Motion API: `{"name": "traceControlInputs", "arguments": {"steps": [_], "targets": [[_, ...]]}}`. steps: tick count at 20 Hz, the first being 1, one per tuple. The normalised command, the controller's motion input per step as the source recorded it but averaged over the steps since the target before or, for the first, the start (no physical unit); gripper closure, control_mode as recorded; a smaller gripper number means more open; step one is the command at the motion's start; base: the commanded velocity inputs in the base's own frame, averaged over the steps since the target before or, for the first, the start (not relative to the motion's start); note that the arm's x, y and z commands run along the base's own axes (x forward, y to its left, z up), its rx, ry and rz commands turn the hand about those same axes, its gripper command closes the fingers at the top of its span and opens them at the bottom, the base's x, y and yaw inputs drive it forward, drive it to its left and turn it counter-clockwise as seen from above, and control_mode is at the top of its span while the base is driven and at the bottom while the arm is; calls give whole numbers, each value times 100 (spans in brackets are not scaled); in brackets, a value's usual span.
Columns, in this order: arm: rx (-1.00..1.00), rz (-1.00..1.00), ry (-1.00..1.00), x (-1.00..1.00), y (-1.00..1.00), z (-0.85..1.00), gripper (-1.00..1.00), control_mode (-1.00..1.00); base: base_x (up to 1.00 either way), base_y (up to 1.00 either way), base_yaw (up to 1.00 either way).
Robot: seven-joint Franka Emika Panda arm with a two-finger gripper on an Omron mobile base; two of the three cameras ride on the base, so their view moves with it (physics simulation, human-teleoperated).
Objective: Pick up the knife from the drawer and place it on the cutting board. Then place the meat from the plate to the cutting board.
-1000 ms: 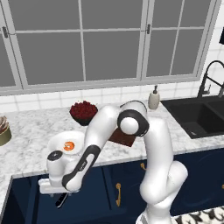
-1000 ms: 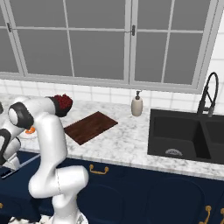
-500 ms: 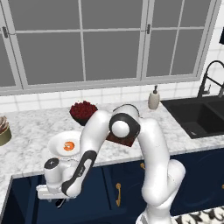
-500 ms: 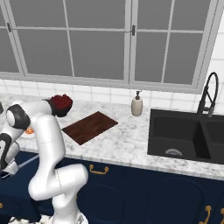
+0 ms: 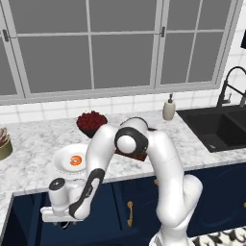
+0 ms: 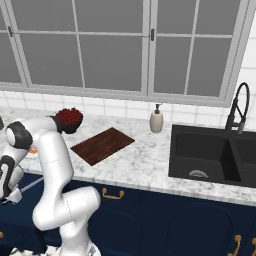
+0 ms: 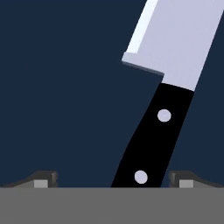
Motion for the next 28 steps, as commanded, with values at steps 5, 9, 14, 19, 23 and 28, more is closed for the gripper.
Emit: {"name": "traceControlInputs", "arguments": {"steps": [5,9,14,19,23,28], "targets": [[0,0,0,-6,17,-39,100,-100,0,0,0],[0,0,0,-3,21,-39,100,-100,0,0,0],[1,-3,0,-43,18,-29,100,-100,0,0,0],[4,-15,0,-55,30,-4,100,-100,0,0,0],[12,-3,10,-28,21,19,100,-100,0,0,0],[10,-16,10,-31,28,53,100,-100,0,0,0]]}}
